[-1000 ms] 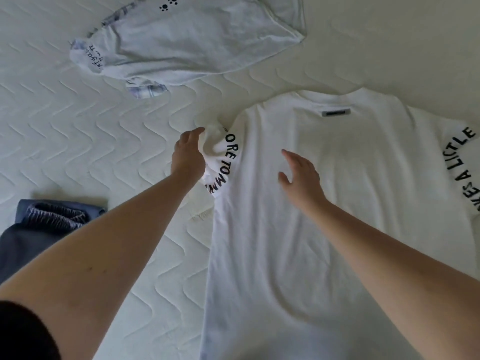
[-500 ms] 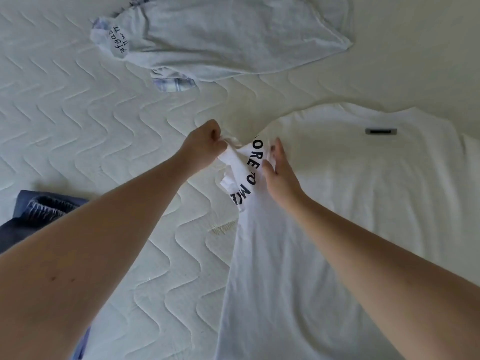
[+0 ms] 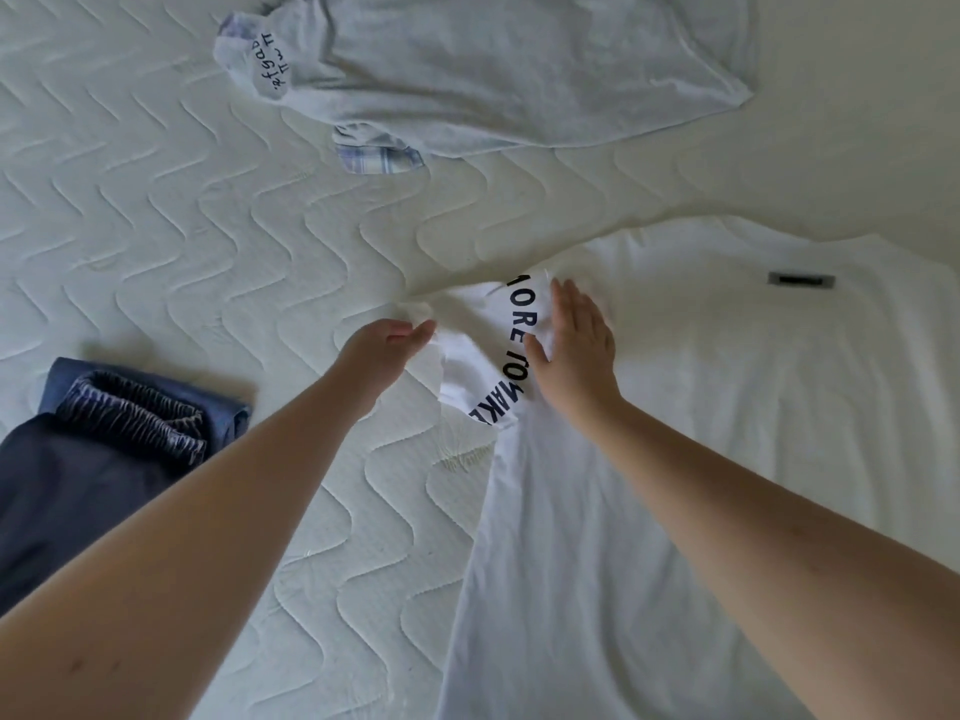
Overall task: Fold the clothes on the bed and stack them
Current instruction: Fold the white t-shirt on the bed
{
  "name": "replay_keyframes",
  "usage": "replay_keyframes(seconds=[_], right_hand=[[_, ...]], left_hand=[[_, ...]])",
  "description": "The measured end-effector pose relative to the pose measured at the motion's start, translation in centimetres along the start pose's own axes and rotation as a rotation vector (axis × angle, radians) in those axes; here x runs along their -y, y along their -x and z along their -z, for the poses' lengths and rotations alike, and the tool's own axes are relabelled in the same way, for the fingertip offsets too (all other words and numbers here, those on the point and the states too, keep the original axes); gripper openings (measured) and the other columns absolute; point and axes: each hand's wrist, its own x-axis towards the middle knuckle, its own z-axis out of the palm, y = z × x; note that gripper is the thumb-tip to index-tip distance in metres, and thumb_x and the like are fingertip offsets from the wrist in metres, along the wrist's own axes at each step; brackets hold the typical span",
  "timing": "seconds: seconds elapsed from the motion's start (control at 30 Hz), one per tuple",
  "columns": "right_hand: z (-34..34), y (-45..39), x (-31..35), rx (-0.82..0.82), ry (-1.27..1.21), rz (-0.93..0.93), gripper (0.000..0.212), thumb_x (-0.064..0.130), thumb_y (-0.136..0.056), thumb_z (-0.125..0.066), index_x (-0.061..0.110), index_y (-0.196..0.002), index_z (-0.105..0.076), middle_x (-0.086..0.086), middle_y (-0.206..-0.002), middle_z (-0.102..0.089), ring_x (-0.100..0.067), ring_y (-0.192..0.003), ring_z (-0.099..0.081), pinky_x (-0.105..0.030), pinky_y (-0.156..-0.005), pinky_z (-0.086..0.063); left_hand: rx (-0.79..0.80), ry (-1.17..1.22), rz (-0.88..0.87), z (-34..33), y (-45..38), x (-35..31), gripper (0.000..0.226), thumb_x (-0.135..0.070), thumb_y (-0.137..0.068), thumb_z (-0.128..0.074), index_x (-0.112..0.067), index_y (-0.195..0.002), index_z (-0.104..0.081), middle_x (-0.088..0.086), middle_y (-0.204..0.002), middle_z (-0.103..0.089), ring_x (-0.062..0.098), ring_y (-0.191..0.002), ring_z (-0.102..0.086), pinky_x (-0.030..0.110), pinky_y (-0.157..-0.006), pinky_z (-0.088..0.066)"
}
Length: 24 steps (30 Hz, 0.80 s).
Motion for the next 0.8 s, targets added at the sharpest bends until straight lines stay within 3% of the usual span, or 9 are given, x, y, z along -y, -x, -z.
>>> replay_keyframes(seconds=[0.1,0.2,0.3,0.33,0.43,0.53,0.6,0.7,0.8], right_hand=[[-0.3,1.3,1.3,-0.15,-0.007,0.13,0.056,0.028,-0.094,-0.055,0.016,-0.146,-0.039,-0.006,-0.148,-0.041,-0.025,-0.137,-0.035,-0.036,-0.109,-0.026],[-1.1,2.0,2.0,-0.086,-0.103,0.136,0.056,0.021,-0.094,-0.055,0.016,-0.147,-0.037,-0.005,-0.148,-0.04,-0.023,-0.138,-0.034,-0.037,-0.109,-0.028],[-1.6,2.1,1.9,-0.018,-0.221,0.074,0.056,0.013,-0.098,-0.046,0.018,-0.151,-0.028,-0.002,-0.153,-0.033,-0.018,-0.142,-0.029,-0.038,-0.111,-0.03],[-1.7,2.0,1.9,0.0,-0.24,0.07,0.057,0.011,-0.099,-0.044,0.019,-0.152,-0.026,-0.001,-0.155,-0.031,-0.018,-0.142,-0.028,-0.038,-0.112,-0.031],[-1.7,1.9,1.6,0.058,-0.263,0.063,0.058,0.012,-0.1,-0.041,0.019,-0.154,-0.02,-0.001,-0.158,-0.026,-0.017,-0.145,-0.023,-0.038,-0.115,-0.028],[-1.6,1.9,1.1,0.093,-0.168,0.084,0.06,0.023,-0.102,-0.042,0.017,-0.155,-0.014,-0.003,-0.161,-0.02,-0.017,-0.148,-0.014,-0.037,-0.118,-0.017],[-1.6,1.9,0.8,0.1,-0.025,0.107,0.062,0.032,-0.102,-0.04,0.019,-0.155,-0.011,-0.001,-0.163,-0.013,-0.016,-0.15,-0.007,-0.037,-0.119,-0.009],[-2.0,2.2,0.3,0.159,0.166,0.131,0.063,0.039,-0.102,-0.036,0.024,-0.156,-0.007,0.0,-0.164,0.0,-0.02,-0.15,0.002,-0.039,-0.119,-0.001],[-2.3,2.2,-0.2,0.241,0.269,0.163,0.06,0.04,-0.103,-0.031,0.027,-0.155,-0.004,-0.003,-0.163,0.009,-0.023,-0.15,0.009,-0.04,-0.119,0.002]], left_hand=[[0.102,0.095,-0.006,-1.4,0.1,-1.2,0.057,-0.064,-0.078,-0.065,-0.017,-0.111,-0.062,0.001,-0.109,-0.069,0.022,-0.106,-0.062,0.043,-0.099,-0.048],[0.227,0.124,-0.048,-2.6,1.0,-0.9,0.05,-0.039,-0.081,-0.077,-0.024,-0.122,-0.052,-0.009,-0.115,-0.065,0.014,-0.112,-0.06,0.025,-0.082,-0.048],[0.191,0.158,-0.041,-3.8,2.0,-0.2,0.095,-0.028,-0.076,-0.083,-0.028,-0.148,-0.02,-0.007,-0.12,-0.066,0.012,-0.111,-0.061,0.03,-0.089,-0.048],[0.16,0.168,-0.028,-4.2,2.4,0.0,0.098,-0.026,-0.077,-0.082,-0.028,-0.149,-0.016,-0.008,-0.114,-0.068,0.01,-0.105,-0.062,0.028,-0.086,-0.048],[-0.023,0.205,-0.015,-5.4,3.8,0.7,0.079,-0.02,-0.08,-0.079,-0.021,-0.143,-0.031,-0.013,-0.089,-0.069,0.003,-0.086,-0.065,0.021,-0.067,-0.048],[-0.194,0.245,-0.027,-5.6,5.4,2.2,0.062,-0.021,-0.082,-0.076,-0.024,-0.134,-0.042,-0.004,-0.083,-0.072,0.014,-0.081,-0.068,0.031,-0.069,-0.054],[-0.266,0.264,-0.019,-5.7,6.8,3.6,0.059,-0.023,-0.082,-0.076,-0.03,-0.132,-0.044,-0.007,-0.081,-0.072,0.009,-0.078,-0.067,0.024,-0.065,-0.052],[-0.292,0.281,0.012,-6.7,9.2,5.8,0.057,-0.026,-0.081,-0.078,-0.039,-0.126,-0.045,-0.019,-0.079,-0.071,-0.003,-0.072,-0.065,0.01,-0.057,-0.045],[-0.285,0.234,0.071,-7.9,10.5,6.7,0.05,-0.032,-0.081,-0.077,-0.036,-0.12,-0.047,-0.01,-0.082,-0.069,0.001,-0.075,-0.065,0.019,-0.066,-0.047]])
